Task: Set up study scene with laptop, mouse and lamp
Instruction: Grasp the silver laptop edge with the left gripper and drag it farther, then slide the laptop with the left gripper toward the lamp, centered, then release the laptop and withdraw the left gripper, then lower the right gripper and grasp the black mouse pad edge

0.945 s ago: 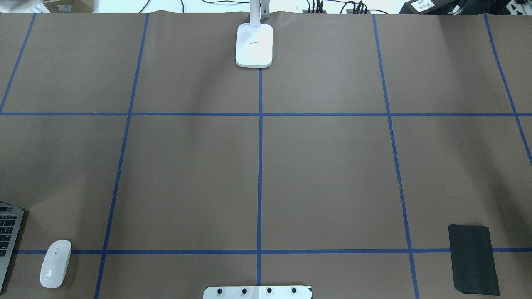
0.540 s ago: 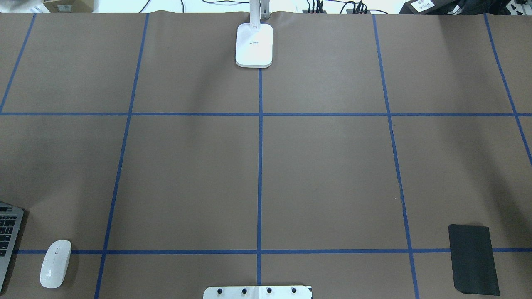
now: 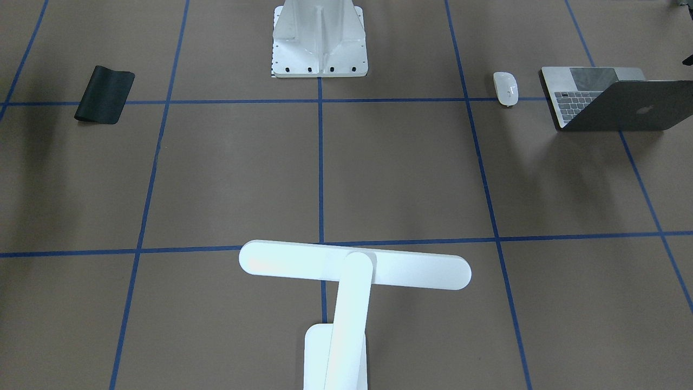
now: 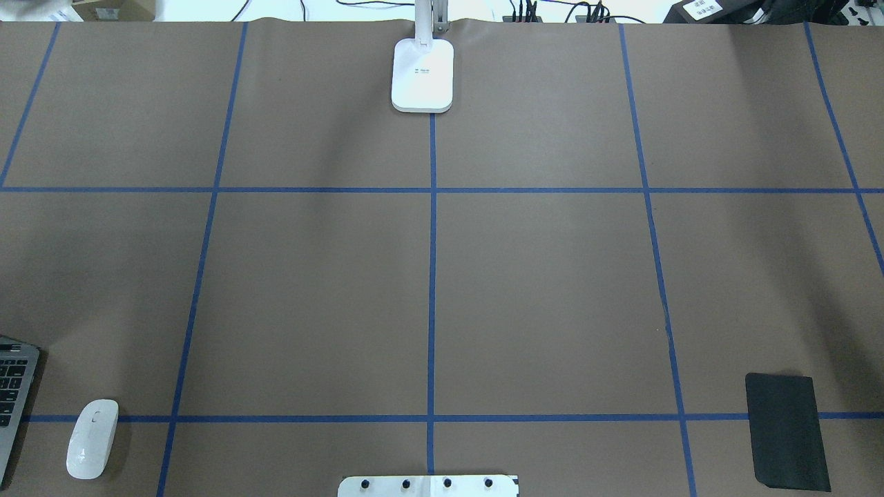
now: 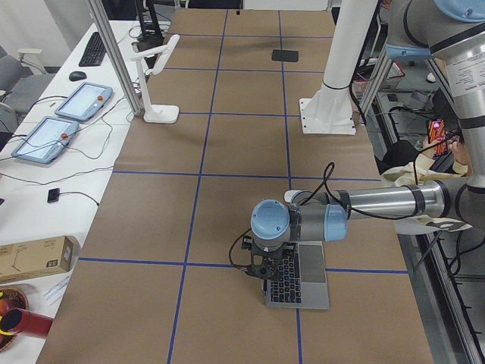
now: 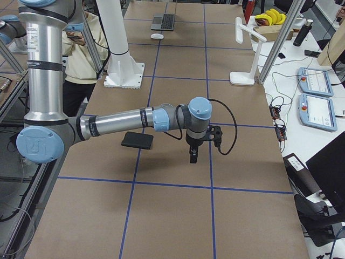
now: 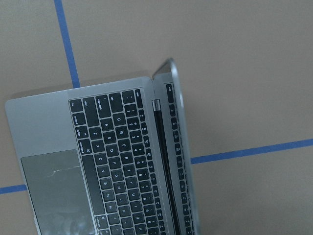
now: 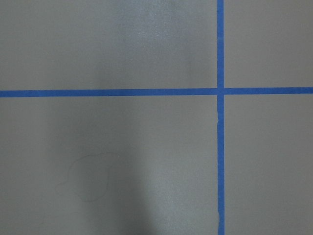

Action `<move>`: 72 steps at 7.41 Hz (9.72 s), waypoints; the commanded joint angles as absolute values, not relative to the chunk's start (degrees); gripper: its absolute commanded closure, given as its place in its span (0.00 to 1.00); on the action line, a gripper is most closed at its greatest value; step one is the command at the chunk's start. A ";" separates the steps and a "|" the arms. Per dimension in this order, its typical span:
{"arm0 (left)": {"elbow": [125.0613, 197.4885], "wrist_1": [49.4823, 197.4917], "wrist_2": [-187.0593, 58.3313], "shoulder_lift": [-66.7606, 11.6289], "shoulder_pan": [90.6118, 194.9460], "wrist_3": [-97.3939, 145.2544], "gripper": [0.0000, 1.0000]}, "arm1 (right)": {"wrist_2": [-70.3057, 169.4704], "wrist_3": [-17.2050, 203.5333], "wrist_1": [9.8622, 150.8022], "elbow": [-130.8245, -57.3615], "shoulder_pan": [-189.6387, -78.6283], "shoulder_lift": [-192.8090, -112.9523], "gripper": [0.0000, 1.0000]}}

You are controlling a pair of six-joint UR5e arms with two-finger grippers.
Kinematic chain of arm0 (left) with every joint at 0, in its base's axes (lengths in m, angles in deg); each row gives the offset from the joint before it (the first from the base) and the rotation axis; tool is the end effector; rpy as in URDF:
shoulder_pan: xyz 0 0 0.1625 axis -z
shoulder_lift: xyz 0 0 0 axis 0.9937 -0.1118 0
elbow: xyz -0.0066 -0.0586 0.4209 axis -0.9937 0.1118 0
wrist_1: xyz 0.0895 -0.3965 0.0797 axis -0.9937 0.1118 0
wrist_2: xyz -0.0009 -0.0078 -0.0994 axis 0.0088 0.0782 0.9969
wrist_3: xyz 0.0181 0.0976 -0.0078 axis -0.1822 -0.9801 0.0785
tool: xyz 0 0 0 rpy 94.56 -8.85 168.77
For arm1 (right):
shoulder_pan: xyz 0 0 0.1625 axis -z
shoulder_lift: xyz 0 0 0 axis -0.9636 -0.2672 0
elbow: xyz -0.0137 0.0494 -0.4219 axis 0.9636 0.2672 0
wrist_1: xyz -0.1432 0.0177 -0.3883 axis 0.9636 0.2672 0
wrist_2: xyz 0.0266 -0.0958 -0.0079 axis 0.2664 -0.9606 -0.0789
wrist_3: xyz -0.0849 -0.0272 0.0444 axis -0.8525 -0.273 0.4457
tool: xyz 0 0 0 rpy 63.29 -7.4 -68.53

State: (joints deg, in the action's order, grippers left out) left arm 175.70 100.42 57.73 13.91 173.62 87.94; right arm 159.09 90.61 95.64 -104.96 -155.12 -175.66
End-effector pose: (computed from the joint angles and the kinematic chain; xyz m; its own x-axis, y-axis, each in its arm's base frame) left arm -0.0533 -0.3274 0.6658 0.1151 -0.9882 -0.1010 0.5817 0.1494 -0.7995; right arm -0.0125 -0.4801 0.5676 0.7275 0.0153 0.6859 -0.0147 0.9999 -0.0067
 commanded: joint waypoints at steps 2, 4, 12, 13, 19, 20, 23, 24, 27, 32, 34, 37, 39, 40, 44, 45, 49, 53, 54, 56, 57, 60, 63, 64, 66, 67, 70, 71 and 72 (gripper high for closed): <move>173.67 104.06 57.80 13.91 173.23 90.50 0.12 | 159.10 90.55 95.61 -105.07 -155.10 -175.62 0.00; 173.40 104.24 58.41 12.96 173.14 93.38 1.00 | 159.10 90.55 95.61 -105.16 -155.19 -175.62 0.00; 174.80 95.85 67.54 0.06 173.14 96.83 1.00 | 159.45 90.46 95.78 -105.95 -155.27 -175.53 0.00; 176.46 94.06 67.82 -1.71 173.14 97.17 1.00 | 159.45 90.29 95.70 -106.04 -155.36 -175.79 0.00; 177.79 95.27 65.90 -22.79 166.24 118.84 1.00 | 159.63 90.29 97.10 -108.24 -157.12 -178.35 0.00; 178.23 95.54 62.67 -26.57 161.59 124.19 1.00 | 159.63 90.29 97.62 -108.24 -157.03 -178.26 0.00; 173.35 96.50 51.23 -42.28 147.24 141.69 1.00 | 163.72 90.37 98.85 -108.15 -157.12 -178.96 0.00; 170.44 96.85 49.99 -46.69 146.00 144.96 1.00 | 163.76 90.29 98.95 -107.97 -157.21 -179.14 0.00; 163.75 105.77 39.22 -52.79 139.33 157.59 1.00 | 164.02 90.11 98.60 -108.32 -157.38 -182.29 0.00; 148.05 115.55 24.51 -62.71 132.37 165.91 1.00 | 164.11 90.11 98.86 -108.15 -157.38 -184.50 0.00; 145.72 117.07 24.49 -62.29 132.45 158.13 1.00 | 164.20 90.29 98.95 -107.80 -157.29 -183.97 0.00; 146.15 116.63 26.94 -61.67 132.98 147.04 1.00 | 164.20 90.20 99.03 -107.80 -157.29 -183.88 0.00; 151.12 116.72 28.44 -56.71 133.77 144.65 0.01 | 164.20 90.29 99.12 -107.80 -157.29 -183.80 0.00; 157.95 116.81 29.41 -50.83 133.77 142.29 0.00 | 164.20 90.29 99.12 -107.80 -157.29 -183.80 0.00; 180.29 115.76 36.07 -32.81 134.38 125.29 0.00 | 164.20 90.46 99.04 -107.71 -157.29 -183.80 0.00; 184.35 115.40 37.92 -27.28 136.12 116.43 0.00 | 164.20 90.46 98.43 -107.71 -157.29 -183.71 0.00; 188.17 113.05 48.72 -15.27 145.87 83.44 0.00 | 176.56 91.60 98.95 -105.53 -157.21 -185.81 0.00; 188.61 108.28 52.35 -11.16 151.69 61.37 0.00 | 184.05 89.33 98.24 -104.81 -145.91 -191.88 0.00; 188.61 108.89 52.70 -9.31 152.05 57.84 0.00 | 185.02 89.58 98.24 -104.63 -142.22 -192.14 0.00; 188.87 110.73 52.79 -7.01 153.10 53.59 0.00 | 185.99 89.67 97.72 -104.72 -133.78 -191.62 0.00; 188.78 112.22 52.71 -6.31 153.10 53.58 0.00 | 186.52 89.76 96.50 -104.55 -130.17 -190.49 0.00; 188.87 112.59 52.71 -4.73 153.63 51.40 0.00 | 182.94 95.96 96.48 -103.85 -120.59 -186.19 0.00; 188.78 112.59 52.79 -4.63 154.68 50.60 0.00 | 175.02 101.54 96.48 -104.45 -114.77 -185.73 0.00; 188.78 112.59 52.79 -4.63 155.21 50.60 0.00 | 173.70 101.54 96.75 -104.46 -113.89 -185.99 0.00; 188.87 112.59 53.06 -4.63 155.65 50.60 0.00 | 170.36 101.62 96.75 -104.63 -111.95 -187.31 0.00; 188.87 112.59 53.58 -4.63 156.00 50.51 0.00 | 170.26 101.71 96.84 -105.16 -111.94 -187.49 0.23; 188.69 112.07 53.67 -4.37 156.88 48.67 0.00 | 170.17 101.71 102.72 -109.81 -111.59 -187.40 1.00; 188.78 112.06 53.76 -4.37 156.97 48.66 0.00 | 170.00 101.71 102.73 -109.91 -111.59 -187.40 1.00; 188.78 112.06 55.15 -4.37 157.58 48.66 0.00 | 170.00 101.71 102.81 -110.08 -111.59 -187.40 1.00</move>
